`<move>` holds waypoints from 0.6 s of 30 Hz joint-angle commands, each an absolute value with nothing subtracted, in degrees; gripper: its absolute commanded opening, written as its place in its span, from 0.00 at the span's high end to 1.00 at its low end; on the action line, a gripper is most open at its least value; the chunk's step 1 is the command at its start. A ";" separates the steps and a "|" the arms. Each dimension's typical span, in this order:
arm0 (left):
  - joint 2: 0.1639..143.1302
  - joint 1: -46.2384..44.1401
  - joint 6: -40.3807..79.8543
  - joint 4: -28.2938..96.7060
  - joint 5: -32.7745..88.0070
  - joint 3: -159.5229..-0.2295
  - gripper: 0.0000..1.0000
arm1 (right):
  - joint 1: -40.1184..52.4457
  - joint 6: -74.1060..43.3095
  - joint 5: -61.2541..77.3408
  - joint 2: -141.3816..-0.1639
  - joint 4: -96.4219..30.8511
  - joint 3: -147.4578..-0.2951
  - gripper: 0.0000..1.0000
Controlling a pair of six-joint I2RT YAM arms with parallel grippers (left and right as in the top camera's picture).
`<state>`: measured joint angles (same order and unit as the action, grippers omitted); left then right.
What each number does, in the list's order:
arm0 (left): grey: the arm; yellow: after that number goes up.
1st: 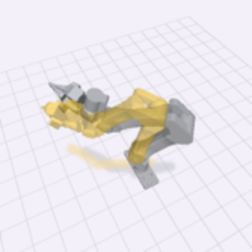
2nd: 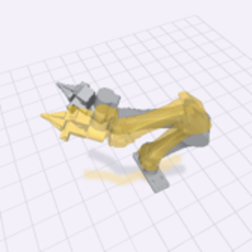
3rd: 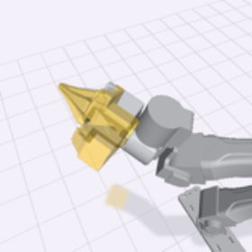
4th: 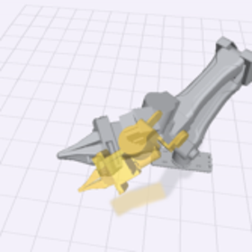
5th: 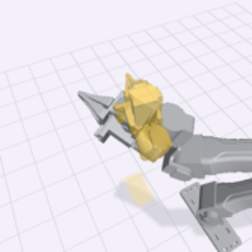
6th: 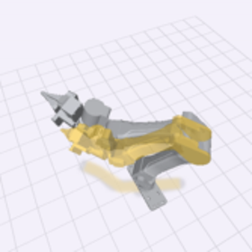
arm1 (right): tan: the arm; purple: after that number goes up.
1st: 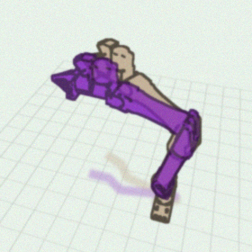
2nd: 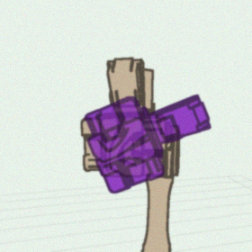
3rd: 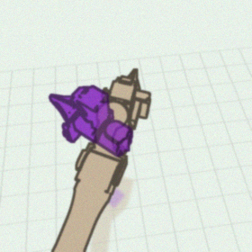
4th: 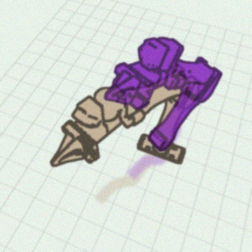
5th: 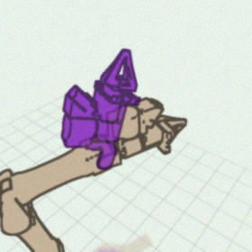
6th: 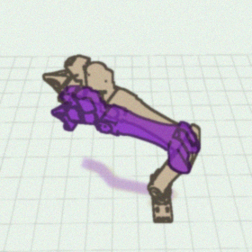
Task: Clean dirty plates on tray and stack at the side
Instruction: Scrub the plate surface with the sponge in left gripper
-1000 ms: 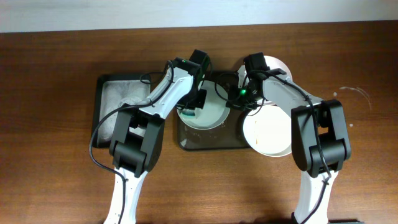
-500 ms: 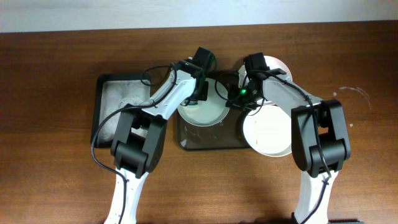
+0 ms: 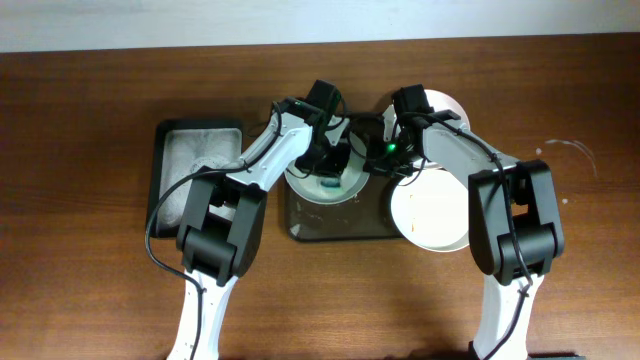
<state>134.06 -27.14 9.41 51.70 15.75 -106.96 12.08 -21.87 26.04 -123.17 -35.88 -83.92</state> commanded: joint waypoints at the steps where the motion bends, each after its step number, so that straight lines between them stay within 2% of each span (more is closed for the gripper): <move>1: 135.44 -26.44 15.22 47.77 -0.32 -106.26 0.99 | 12.36 -21.21 25.93 -124.22 -36.21 -82.72 0.96; 5: 135.44 -26.39 19.09 46.28 -10.76 -106.21 0.99 | 12.36 -21.21 25.93 -124.22 -36.21 -82.72 0.96; 10: 135.44 -26.39 19.11 48.23 -14.83 -106.19 0.99 | 12.36 -21.21 25.93 -124.22 -36.21 -82.72 0.96; 14: 135.44 -26.41 20.34 54.92 -12.60 -106.21 0.99 | 12.36 -21.21 25.93 -124.22 -36.23 -82.72 0.96; 18: 135.44 -26.39 16.99 59.57 -1.37 -106.21 0.99 | 12.36 -21.21 25.93 -124.22 -36.18 -82.72 0.96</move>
